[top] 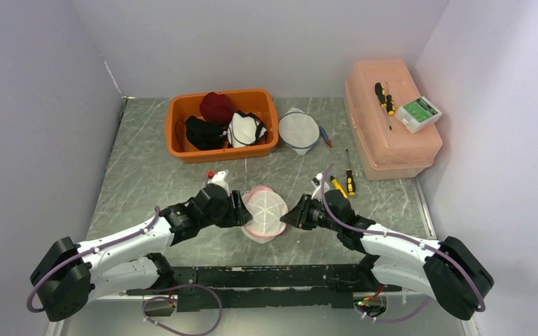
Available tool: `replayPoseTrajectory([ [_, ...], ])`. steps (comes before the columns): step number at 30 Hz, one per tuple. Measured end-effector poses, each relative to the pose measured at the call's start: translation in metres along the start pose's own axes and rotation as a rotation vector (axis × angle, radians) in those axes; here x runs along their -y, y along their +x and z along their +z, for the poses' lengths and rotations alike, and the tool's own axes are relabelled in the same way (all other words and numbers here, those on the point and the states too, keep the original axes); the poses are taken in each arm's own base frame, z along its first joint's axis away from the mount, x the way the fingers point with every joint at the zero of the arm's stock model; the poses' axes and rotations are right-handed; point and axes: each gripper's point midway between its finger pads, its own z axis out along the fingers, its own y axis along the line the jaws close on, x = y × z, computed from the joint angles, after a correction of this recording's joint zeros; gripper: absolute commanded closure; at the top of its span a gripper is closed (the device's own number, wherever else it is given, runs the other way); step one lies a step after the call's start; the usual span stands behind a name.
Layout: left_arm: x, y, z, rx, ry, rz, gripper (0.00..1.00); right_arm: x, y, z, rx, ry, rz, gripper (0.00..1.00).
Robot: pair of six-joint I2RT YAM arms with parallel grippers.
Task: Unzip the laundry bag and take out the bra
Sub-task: Close the laundry bag at the center of the board.
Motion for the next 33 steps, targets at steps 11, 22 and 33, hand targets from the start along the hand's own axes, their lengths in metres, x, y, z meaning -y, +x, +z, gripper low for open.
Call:
replayPoseTrajectory([
  [11, -0.045, 0.012, -0.007, -0.019, -0.205, -0.020, 0.41, 0.020, 0.011, 0.022, -0.077, 0.079, 0.019, 0.65],
  [22, -0.032, -0.001, -0.028, 0.062, -0.117, -0.048, 0.42, -0.001, 0.006, 0.030, -0.088, 0.045, -0.065, 0.20],
  [33, 0.031, -0.013, -0.013, 0.006, 0.101, -0.024, 0.54, -0.013, -0.028, -0.017, 0.086, 0.092, -0.173, 0.12],
])
